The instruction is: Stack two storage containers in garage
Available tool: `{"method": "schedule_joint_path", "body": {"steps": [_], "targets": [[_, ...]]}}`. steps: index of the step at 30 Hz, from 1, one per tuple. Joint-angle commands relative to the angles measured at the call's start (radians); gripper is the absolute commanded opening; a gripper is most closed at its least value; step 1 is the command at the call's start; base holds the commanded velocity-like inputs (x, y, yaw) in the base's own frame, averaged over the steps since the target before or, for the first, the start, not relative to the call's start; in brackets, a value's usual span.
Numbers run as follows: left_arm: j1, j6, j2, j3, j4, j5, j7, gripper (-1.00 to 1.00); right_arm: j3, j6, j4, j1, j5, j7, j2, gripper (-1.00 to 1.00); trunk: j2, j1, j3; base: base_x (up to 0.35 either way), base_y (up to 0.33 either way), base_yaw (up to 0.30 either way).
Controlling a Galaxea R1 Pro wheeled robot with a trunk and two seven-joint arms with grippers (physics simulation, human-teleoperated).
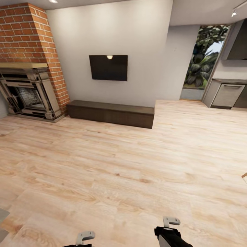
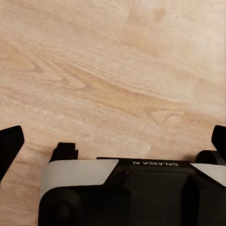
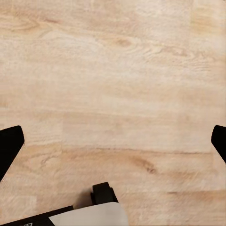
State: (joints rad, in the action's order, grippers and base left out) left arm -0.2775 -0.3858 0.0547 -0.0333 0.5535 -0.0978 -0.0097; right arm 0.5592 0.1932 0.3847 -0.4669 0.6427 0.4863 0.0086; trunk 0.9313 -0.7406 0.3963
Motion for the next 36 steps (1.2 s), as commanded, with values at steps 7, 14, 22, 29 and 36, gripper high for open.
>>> {"method": "schedule_joint_path", "body": {"steps": [7,14,22,29,36], "targets": [[0.0,-0.006,0.001,-0.004,0.002,-0.01,-0.001,1.0,0.008,0.006,0.002,-0.001,0.005,0.008,-0.001,1.0,0.001,-0.001,0.001,0.329,0.0,0.0],[0.0,-0.007,0.001,-0.004,0.002,-0.01,-0.001,1.0,0.008,0.006,0.002,-0.001,0.005,0.008,-0.001,1.0,0.001,-0.001,0.001,0.329,0.0,0.0],[0.0,-0.006,0.001,-0.004,0.002,-0.01,-0.001,1.0,0.008,0.006,0.002,-0.001,0.005,0.008,-0.001,1.0,0.001,-0.001,0.001,0.329,0.0,0.0],[0.0,-0.007,0.001,-0.004,0.002,-0.01,-0.001,1.0,0.008,0.006,0.002,-0.001,0.005,0.008,-0.001,1.0,0.001,-0.001,0.001,0.329,0.0,0.0],[0.0,-0.006,0.001,-0.004,0.002,-0.01,-0.001,1.0,0.008,0.006,0.002,-0.001,0.005,0.008,-0.001,1.0,0.001,-0.001,0.001,0.329,0.0,0.0]]}}
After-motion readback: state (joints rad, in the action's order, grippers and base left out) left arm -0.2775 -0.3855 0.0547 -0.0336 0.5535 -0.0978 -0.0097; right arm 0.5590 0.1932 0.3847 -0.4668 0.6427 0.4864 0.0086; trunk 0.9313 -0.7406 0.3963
